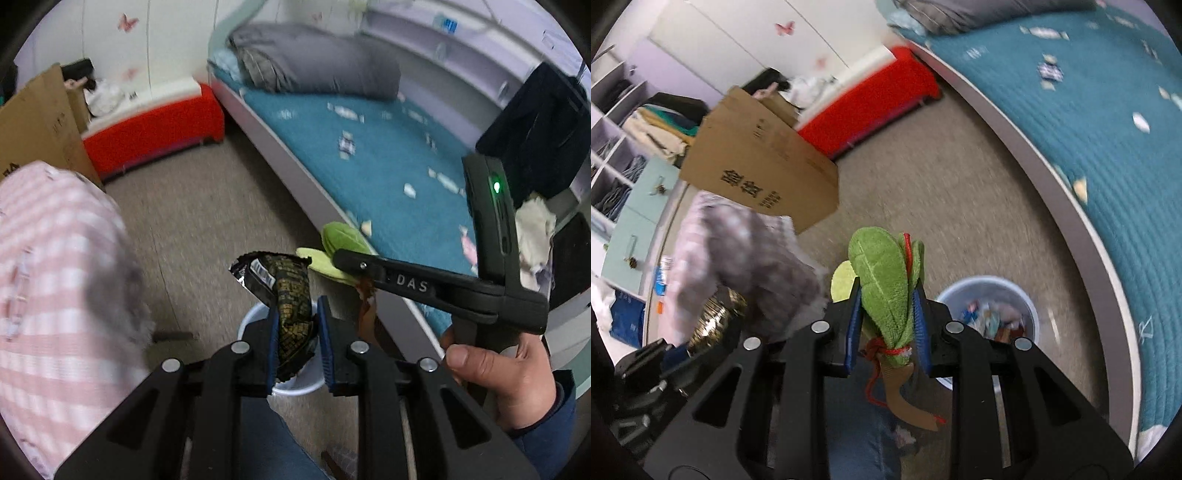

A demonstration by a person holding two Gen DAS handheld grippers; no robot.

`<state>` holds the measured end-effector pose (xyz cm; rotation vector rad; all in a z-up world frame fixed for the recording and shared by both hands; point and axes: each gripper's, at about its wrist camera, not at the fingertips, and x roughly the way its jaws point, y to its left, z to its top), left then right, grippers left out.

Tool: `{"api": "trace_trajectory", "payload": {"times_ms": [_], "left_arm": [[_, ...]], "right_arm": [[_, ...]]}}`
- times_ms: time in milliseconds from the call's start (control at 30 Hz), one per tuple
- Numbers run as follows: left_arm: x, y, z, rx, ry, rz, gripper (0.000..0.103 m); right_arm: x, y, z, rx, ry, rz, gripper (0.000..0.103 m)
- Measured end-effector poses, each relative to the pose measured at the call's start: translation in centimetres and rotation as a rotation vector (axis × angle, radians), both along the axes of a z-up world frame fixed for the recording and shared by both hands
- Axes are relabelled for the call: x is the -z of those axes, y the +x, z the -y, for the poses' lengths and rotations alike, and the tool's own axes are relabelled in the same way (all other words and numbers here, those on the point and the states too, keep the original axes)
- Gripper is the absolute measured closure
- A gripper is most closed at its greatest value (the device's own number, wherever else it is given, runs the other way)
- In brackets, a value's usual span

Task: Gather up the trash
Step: 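Carry both items over the wastebasket and open both tools to drop them, then move both tools back over the table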

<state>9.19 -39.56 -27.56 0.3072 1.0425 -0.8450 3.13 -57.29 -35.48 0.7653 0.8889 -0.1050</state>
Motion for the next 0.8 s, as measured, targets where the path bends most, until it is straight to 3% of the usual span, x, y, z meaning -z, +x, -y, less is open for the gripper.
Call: {"api": "trace_trajectory", "payload": {"times_ms": [200, 233, 300, 500, 533, 567, 600, 667, 800], "left_arm": [[4.8, 0.7, 2.2, 0.006, 0.099, -0.070, 0.084], [5.6, 0.9, 2.4, 0.005, 0.115, -0.084, 0.084], [6.9, 1.2, 2.7, 0.004, 0.138, -0.114, 0.084], [10.0, 2.2, 4.6, 0.019, 0.194, -0.171, 0.079], [10.2, 2.1, 5.0, 0.025, 0.198, -0.178, 0.076], [10.4, 2.2, 5.3, 0.032, 0.201, -0.184, 0.063], [10.5, 2.2, 5.3, 0.030, 0.204, -0.181, 0.039], [10.2, 2.3, 5.4, 0.006, 0.205, -0.155, 0.019], [9.4, 2.2, 5.7, -0.006, 0.197, -0.146, 0.019]], "right_arm": [[5.4, 0.4, 1.1, 0.019, 0.071, -0.099, 0.071], [6.5, 0.5, 1.3, 0.024, 0.086, -0.122, 0.067], [8.0, 0.6, 1.6, 0.032, 0.111, -0.145, 0.041], [9.6, -0.7, 3.2, 0.112, 0.148, -0.170, 0.018], [9.3, -1.1, 3.5, 0.126, 0.144, -0.168, 0.017], [8.9, -1.4, 3.8, 0.135, 0.138, -0.164, 0.015], [8.5, -1.6, 3.9, 0.144, 0.131, -0.157, 0.014], [7.1, -2.4, 4.5, 0.167, 0.112, -0.133, 0.011], [4.9, -2.9, 5.3, 0.202, 0.074, -0.099, 0.006]]}}
